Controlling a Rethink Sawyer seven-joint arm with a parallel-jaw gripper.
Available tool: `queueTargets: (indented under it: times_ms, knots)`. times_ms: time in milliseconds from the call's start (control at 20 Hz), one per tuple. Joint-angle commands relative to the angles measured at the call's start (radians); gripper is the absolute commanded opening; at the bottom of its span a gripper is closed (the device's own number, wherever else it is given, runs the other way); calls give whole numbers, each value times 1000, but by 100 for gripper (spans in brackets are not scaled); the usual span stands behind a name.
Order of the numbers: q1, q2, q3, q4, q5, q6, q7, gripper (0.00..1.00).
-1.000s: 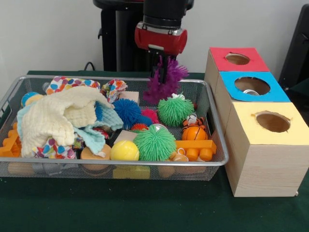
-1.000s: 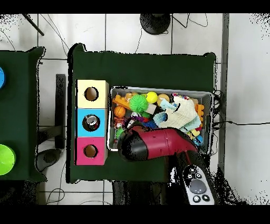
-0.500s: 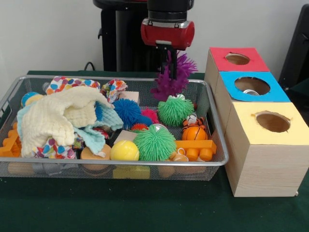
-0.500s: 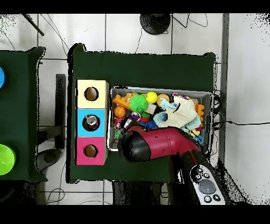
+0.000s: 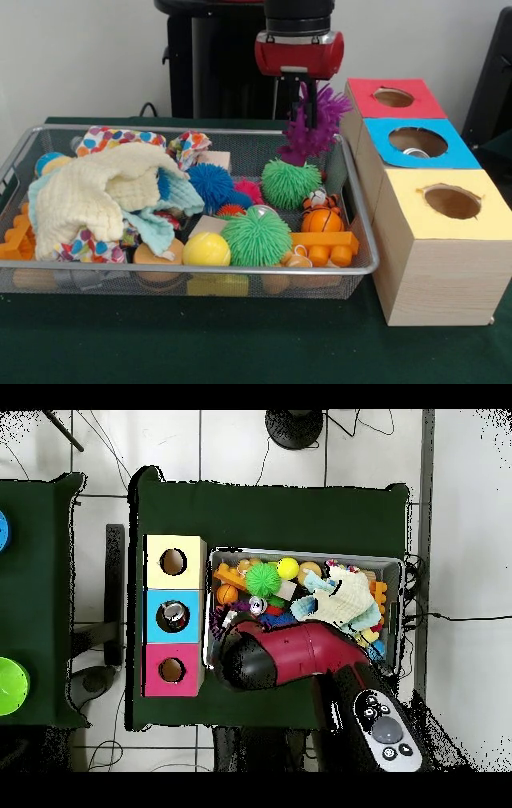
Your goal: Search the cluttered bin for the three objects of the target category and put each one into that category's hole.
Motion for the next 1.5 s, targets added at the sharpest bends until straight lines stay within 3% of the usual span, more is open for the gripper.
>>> queueTargets:
  times_ms: [50, 350, 550, 850, 1150, 1500]
  knots:
    - [32, -52, 50, -7, 12, 199, -126, 0]
    - [132, -92, -28, -77, -61, 293, -97, 0]
    - [172, -117, -52, -105, -65, 381, -88, 0]
    - [190, -117, -57, -123, -70, 414, -60, 0]
    - [173, -103, -41, -127, -14, 448, -52, 0]
    - [204, -89, -62, -151, -51, 479, -33, 0]
